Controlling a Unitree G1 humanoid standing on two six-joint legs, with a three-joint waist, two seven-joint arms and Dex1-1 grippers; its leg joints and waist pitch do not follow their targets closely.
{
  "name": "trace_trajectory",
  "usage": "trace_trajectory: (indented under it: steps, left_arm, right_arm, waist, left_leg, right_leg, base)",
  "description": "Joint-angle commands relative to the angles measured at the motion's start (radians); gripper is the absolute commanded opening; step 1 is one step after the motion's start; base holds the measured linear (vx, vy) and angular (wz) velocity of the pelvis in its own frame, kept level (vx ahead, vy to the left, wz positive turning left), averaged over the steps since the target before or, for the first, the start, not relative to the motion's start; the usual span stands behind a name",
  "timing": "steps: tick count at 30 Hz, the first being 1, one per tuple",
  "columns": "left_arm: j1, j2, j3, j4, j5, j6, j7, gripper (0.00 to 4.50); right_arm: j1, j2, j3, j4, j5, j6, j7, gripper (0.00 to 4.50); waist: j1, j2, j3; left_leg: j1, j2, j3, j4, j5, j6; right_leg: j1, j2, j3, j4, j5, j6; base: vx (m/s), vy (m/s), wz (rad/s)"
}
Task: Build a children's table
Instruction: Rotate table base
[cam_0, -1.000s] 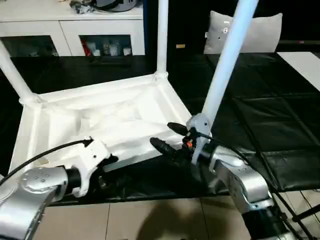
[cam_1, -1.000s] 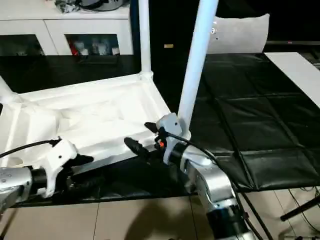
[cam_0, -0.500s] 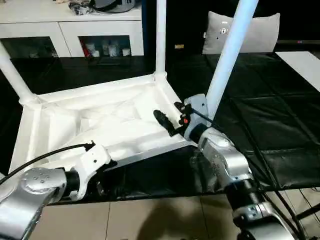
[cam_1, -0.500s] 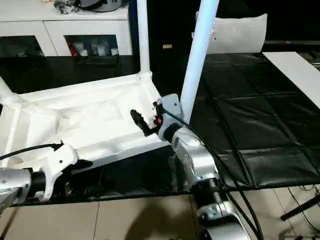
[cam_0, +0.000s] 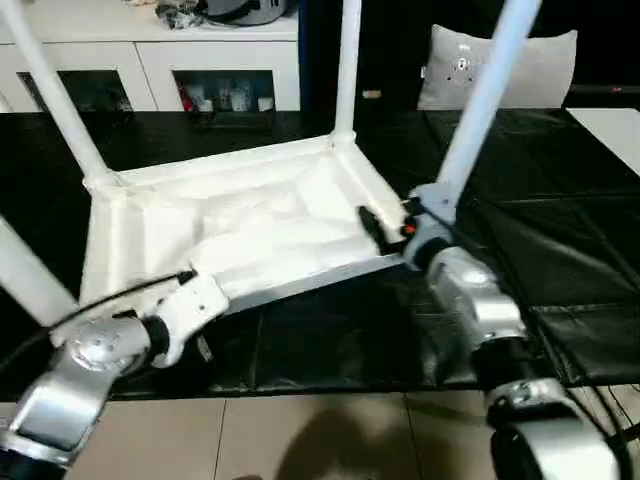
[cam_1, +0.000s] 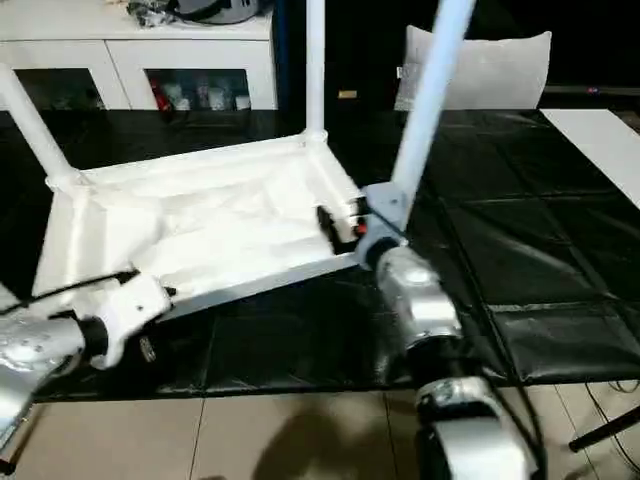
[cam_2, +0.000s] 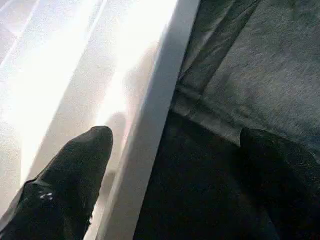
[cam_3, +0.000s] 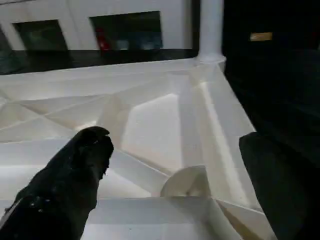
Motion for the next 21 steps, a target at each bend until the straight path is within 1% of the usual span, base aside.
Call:
trace_trajectory:
  steps: [1,2,4,5,6,8,9,10,11,12,13,14,15,16,17,18,19,20,21]
  left_arm:
    - [-0.002,-0.003,-0.009,-0.031,0.015,-0.003,0.011,4.46]
    - [-0.002,-0.008,-0.011,-0.031,0.018,-0.01,0.015,4.46]
    - [-0.004,-0.017,-0.016,-0.019,0.023,-0.031,0.023,4.46]
    - [-0.005,-0.021,-0.017,-0.014,0.023,-0.038,0.026,4.46]
    - [-0.005,-0.024,-0.018,-0.011,0.023,-0.043,0.028,4.46]
    - [-0.019,-0.043,-0.029,0.009,0.037,-0.059,0.049,4.46]
    - [-0.043,-0.063,-0.043,0.037,0.063,-0.073,0.079,4.46]
    - [-0.05,-0.067,-0.046,0.044,0.07,-0.076,0.087,4.46]
    - [-0.061,-0.072,-0.052,0.056,0.081,-0.081,0.099,4.46]
    - [-0.086,-0.08,-0.058,0.084,0.095,-0.092,0.113,4.46]
    - [-0.136,-0.093,-0.068,0.135,0.125,-0.121,0.143,4.46]
    - [-0.161,-0.107,-0.07,0.161,0.134,-0.139,0.158,4.46]
    - [-0.177,-0.119,-0.069,0.178,0.137,-0.149,0.17,4.46]
    - [-0.177,-0.119,-0.069,0.178,0.137,-0.149,0.17,4.46]
    - [-0.186,-0.126,-0.068,0.187,0.137,-0.154,0.176,4.46]
    - [-0.202,-0.137,-0.073,0.205,0.147,-0.168,0.193,4.46]
    - [-0.229,-0.158,-0.082,0.24,0.173,-0.195,0.237,4.46]
    - [-0.229,-0.158,-0.082,0.24,0.173,-0.195,0.237,4.46]
    - [-0.247,-0.166,-0.095,0.265,0.202,-0.221,0.267,4.46]
  right_arm:
    - [-0.034,-0.043,-0.05,0.045,-0.002,-0.025,-0.028,4.5]
    - [-0.045,-0.061,-0.06,0.067,-0.003,-0.034,-0.032,4.5]
    - [-0.062,-0.086,-0.076,0.106,-0.003,-0.051,-0.034,4.5]
    - [-0.067,-0.094,-0.08,0.118,-0.004,-0.056,-0.034,4.5]
    - [-0.07,-0.1,-0.083,0.126,-0.005,-0.06,-0.034,4.5]
    - [-0.079,-0.126,-0.096,0.151,-0.006,-0.071,-0.038,4.5]
    - [-0.081,-0.151,-0.106,0.167,-0.006,-0.079,-0.04,4.5]
    - [-0.081,-0.156,-0.109,0.171,-0.005,-0.08,-0.04,4.5]
    - [-0.082,-0.165,-0.111,0.177,-0.004,-0.084,-0.039,4.5]
    - [-0.079,-0.175,-0.114,0.183,-0.004,-0.088,-0.04,4.5]
    - [-0.067,-0.19,-0.12,0.185,-0.004,-0.091,-0.042,4.5]
    - [-0.061,-0.196,-0.123,0.187,-0.005,-0.095,-0.044,4.5]
    - [-0.056,-0.199,-0.126,0.186,-0.005,-0.098,-0.044,4.5]
    - [-0.056,-0.199,-0.126,0.186,-0.005,-0.098,-0.044,4.5]
    - [-0.054,-0.201,-0.127,0.187,-0.005,-0.1,-0.044,4.5]
    - [-0.046,-0.201,-0.128,0.182,-0.006,-0.101,-0.044,4.5]
    - [-0.028,-0.199,-0.13,0.166,-0.006,-0.1,-0.045,4.5]
    - [-0.028,-0.199,-0.13,0.166,-0.006,-0.1,-0.045,4.5]
    - [-0.017,-0.198,-0.13,0.158,-0.005,-0.103,-0.046,4.5]
  waist:
    - [-0.001,0.01,-0.061]
    - [0.001,0.008,-0.06]
    - [0.003,0.008,-0.058]
    - [0.005,0.005,-0.058]
    - [0.008,0.006,-0.058]
    - [0.01,0.001,-0.06]
    - [0.011,0.001,-0.06]
    - [0.019,0.002,-0.063]
    - [0.019,0.002,-0.063]
    - [0.018,0.0,-0.063]
    - [0.02,0.004,-0.064]
    - [0.022,0.005,-0.063]
    - [0.022,0.003,-0.065]
    - [0.024,0.001,-0.066]
    - [0.023,0.0,-0.067]
    - [0.022,0.0,-0.068]
    - [0.023,0.011,-0.069]
    - [0.023,0.005,-0.069]
    - [0.024,0.006,-0.07]
  left_leg:
    - [-0.003,0.078,-0.031,-0.071,-0.076,0.047]
    - [-0.002,0.077,-0.029,-0.07,-0.079,0.051]
    - [-0.002,0.074,-0.027,-0.069,-0.086,0.056]
    - [-0.001,0.074,-0.027,-0.069,-0.09,0.057]
    - [0.001,0.073,-0.027,-0.068,-0.089,0.057]
    - [-0.002,0.075,-0.027,-0.068,-0.077,0.062]
    - [-0.001,0.075,-0.026,-0.067,-0.077,0.063]
    - [0.002,0.072,-0.024,-0.064,-0.069,0.068]
    - [0.002,0.072,-0.024,-0.064,-0.069,0.068]
    - [-0.004,0.073,-0.027,-0.065,-0.064,0.072]
    - [-0.001,0.068,-0.024,-0.062,-0.064,0.077]
    - [-0.001,0.066,-0.024,-0.061,-0.063,0.08]
    - [0.001,0.07,-0.025,-0.062,-0.061,0.077]
    - [-0.004,0.073,-0.027,-0.062,-0.054,0.075]
    - [-0.006,0.075,-0.03,-0.063,-0.054,0.073]
    - [-0.005,0.075,-0.029,-0.061,-0.051,0.075]
    - [-0.003,0.072,-0.027,-0.059,-0.048,0.077]
    - [-0.004,0.072,-0.027,-0.059,-0.047,0.08]
    - [-0.008,0.071,-0.029,-0.059,-0.043,0.082]
  right_leg:
    - [0.058,-0.125,0.103,-0.053,-0.247,-0.067]
    - [0.058,-0.124,0.103,-0.057,-0.265,-0.064]
    - [0.056,-0.121,0.1,-0.062,-0.301,-0.053]
    - [0.056,-0.121,0.099,-0.065,-0.314,-0.046]
    - [0.056,-0.12,0.098,-0.067,-0.328,-0.038]
    - [0.055,-0.117,0.097,-0.064,-0.314,-0.032]
    - [0.055,-0.118,0.097,-0.065,-0.314,-0.032]
    - [0.054,-0.119,0.097,-0.066,-0.317,-0.028]
    - [0.054,-0.119,0.097,-0.066,-0.317,-0.028]
    - [0.057,-0.117,0.095,-0.063,-0.308,-0.03]
    - [0.054,-0.114,0.093,-0.067,-0.315,-0.021]
    - [0.053,-0.112,0.092,-0.07,-0.318,-0.017]
    - [0.054,-0.113,0.092,-0.067,-0.31,-0.017]
    - [0.058,-0.117,0.092,-0.064,-0.296,-0.019]
    - [0.06,-0.119,0.091,-0.06,-0.288,-0.022]
    - [0.058,-0.118,0.091,-0.06,-0.279,-0.025]
    - [0.055,-0.116,0.092,-0.061,-0.268,-0.029]
    - [0.056,-0.115,0.09,-0.06,-0.262,-0.027]
    - [0.059,-0.114,0.089,-0.06,-0.256,-0.026]
  base:
    - [0.0,0.0,0.0]
    - [0.0,0.0,0.0]
    - [0.0,0.0,0.0]
    - [0.0,0.0,0.0]
    - [0.0,0.0,0.0]
    - [0.0,0.0,0.0]
    - [0.0,0.0,0.0]
    - [0.0,0.0,0.0]
    - [0.0,0.0,0.0]
    - [0.0,0.0,0.0]
    - [0.0,0.0,0.0]
    - [0.0,0.0,0.0]
    - [0.0,0.0,0.0]
    - [0.0,0.0,0.0]
    - [0.0,0.0,0.0]
    - [0.0,0.0,0.0]
    - [0.0,0.0,0.0]
    - [0.0,0.0,0.0]
    - [0.0,0.0,0.0]
